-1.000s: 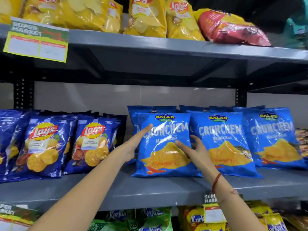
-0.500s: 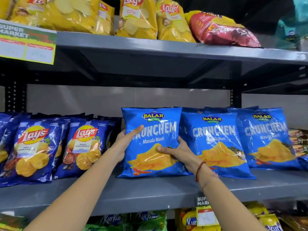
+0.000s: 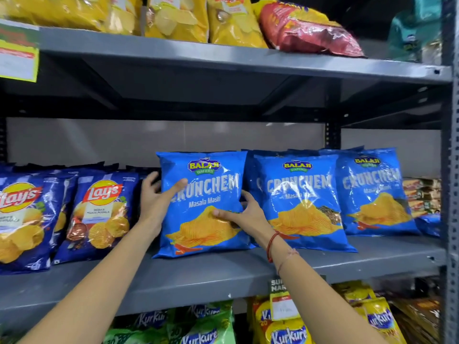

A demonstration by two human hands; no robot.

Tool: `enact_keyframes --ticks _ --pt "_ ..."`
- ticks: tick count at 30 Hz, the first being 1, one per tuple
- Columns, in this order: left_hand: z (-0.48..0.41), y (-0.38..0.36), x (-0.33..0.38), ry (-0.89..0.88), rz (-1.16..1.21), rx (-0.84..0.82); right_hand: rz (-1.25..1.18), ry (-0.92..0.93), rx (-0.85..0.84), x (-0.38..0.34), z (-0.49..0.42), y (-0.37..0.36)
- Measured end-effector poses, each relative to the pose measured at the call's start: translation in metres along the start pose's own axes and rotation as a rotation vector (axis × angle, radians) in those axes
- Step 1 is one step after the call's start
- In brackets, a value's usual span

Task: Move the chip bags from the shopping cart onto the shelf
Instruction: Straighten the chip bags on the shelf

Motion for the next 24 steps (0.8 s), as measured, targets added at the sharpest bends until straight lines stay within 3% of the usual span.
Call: enact_keyframes --ticks 4,6,8,11,13,16,18,21,24 --pt "0.045 0.014 0.078 -0.605 -0.141 0.273 0.034 0.214 0.267 -0.031 0.016 0.067" --pt "0.086 -0.013 0.111 -0.864 -0.134 0.178 0.084 0.334 0.47 -0.047 0.027 0.12" --pt "0.125 -0.063 0.12 -0.95 -0.156 -0.093 0.164 0.416 0.687 -0.054 0.037 0.175" --pt "0.159 -0.137 0.088 -0.791 -0.3 -0.45 0.25 0.331 0.82 -0.037 0.029 0.236" --pt "0.162 -0.171 0.046 -0.585 -0.443 -0.575 0.254 0.137 0.677 -0.006 0.007 0.251" --pt "0.156 -0.191 -0.013 -0.237 -0.54 -0.633 0.093 -0.147 0.301 0.041 -0.01 0.233" --pt "0.151 -0.189 -0.048 0.019 -0.513 -0.624 0.052 -0.238 0.144 0.062 -0.01 0.221" --pt "0.155 -0.19 -0.082 0.272 -0.471 -0.655 0.086 -0.274 0.017 0.073 -0.007 0.213" --pt "0.157 -0.192 -0.091 0.336 -0.447 -0.703 0.019 -0.256 -0.02 0.073 -0.013 0.213"
Point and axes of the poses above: each hand's wrist, its own z-axis away from the middle knuckle, its own y-axis out of the back of the hand, x = y × z, the point moved 10 cm from there along -z, towards the middle knuckle, and after that the axes turned 12 degrees about x, right-handed, at the moved point
